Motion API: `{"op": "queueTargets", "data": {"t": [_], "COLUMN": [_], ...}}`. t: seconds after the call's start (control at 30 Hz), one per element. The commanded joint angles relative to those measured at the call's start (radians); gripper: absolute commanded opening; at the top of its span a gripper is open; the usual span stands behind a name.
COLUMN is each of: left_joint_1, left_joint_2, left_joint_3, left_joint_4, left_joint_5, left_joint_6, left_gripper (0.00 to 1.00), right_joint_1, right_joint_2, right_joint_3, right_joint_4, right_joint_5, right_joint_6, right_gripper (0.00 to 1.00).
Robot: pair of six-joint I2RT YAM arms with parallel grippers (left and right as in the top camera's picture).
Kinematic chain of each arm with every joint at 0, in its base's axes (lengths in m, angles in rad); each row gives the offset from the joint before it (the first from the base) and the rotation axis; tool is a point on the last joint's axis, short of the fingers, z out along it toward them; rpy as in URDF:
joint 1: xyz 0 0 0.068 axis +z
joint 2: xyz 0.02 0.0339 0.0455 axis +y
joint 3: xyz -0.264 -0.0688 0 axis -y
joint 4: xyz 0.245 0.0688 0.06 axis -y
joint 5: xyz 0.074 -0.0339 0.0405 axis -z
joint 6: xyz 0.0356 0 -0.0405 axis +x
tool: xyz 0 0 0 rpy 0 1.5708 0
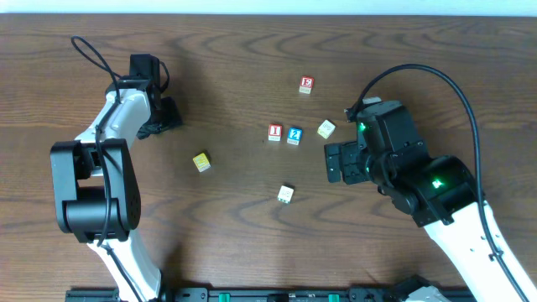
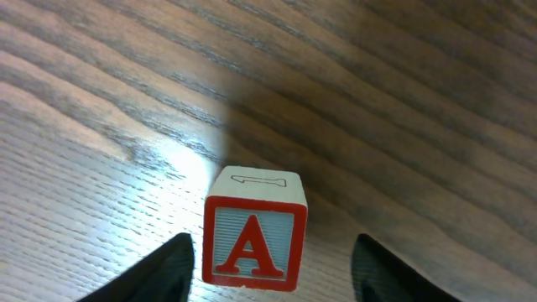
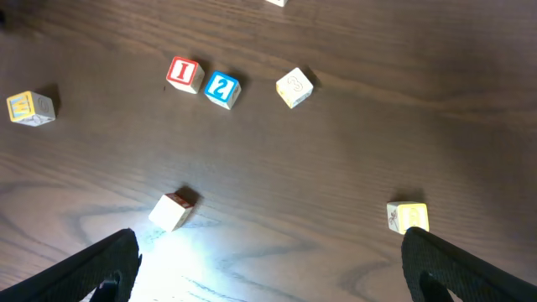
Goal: Spell out Ai2
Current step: 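Close left gripper on the red A block and lift, then carry red A block right and lower it left of the I block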
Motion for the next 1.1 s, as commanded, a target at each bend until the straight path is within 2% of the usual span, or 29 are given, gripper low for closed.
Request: {"op": "queueTargets", "data": {"t": [0.0, 0.3, 0.37, 0.83, 0.9, 1.07], "left_joint_1": [0.004, 0.004, 0.004, 0.004, 0.002, -0.029], "left_joint_2": [0.015, 0.015, 0.015, 0.015, 0.013, -0.001], "left_joint_3": [0.025, 0.025, 0.025, 0.025, 0.027, 0.056], "left_joint_4": [-0.004, -0.003, -0.003, -0.008, -0.013, -0.082], "left_joint_5": [-0.031, -0.044, -0.044, -0.047, -0.046, -0.04], "left_joint_6": [0.0, 0.0, 0.0, 0.0, 0.0, 0.041], "left_gripper": [0.59, 0.44, 0.37, 0.34, 0.29, 0.07], "right_joint_1": [-0.01, -0.01, -0.01, -0.01, -0.01, -0.01], "right_joint_2": [0.004, 0.004, 0.004, 0.004, 0.004, 0.004], "right_joint_3": [0.0, 0.0, 0.0, 0.0, 0.0, 0.0], "right_joint_4": [0.0, 0.001, 0.001, 0.005, 0.008, 0.028], "right_joint_5": [0.003, 0.003, 0.003, 0.004, 0.004, 0.004], "right_joint_6": [-0.012, -0.012, -0.012, -0.013, -0.013, -0.013], "right_gripper": [0.99, 0.99, 0.99, 0.99, 0.99, 0.99]}}
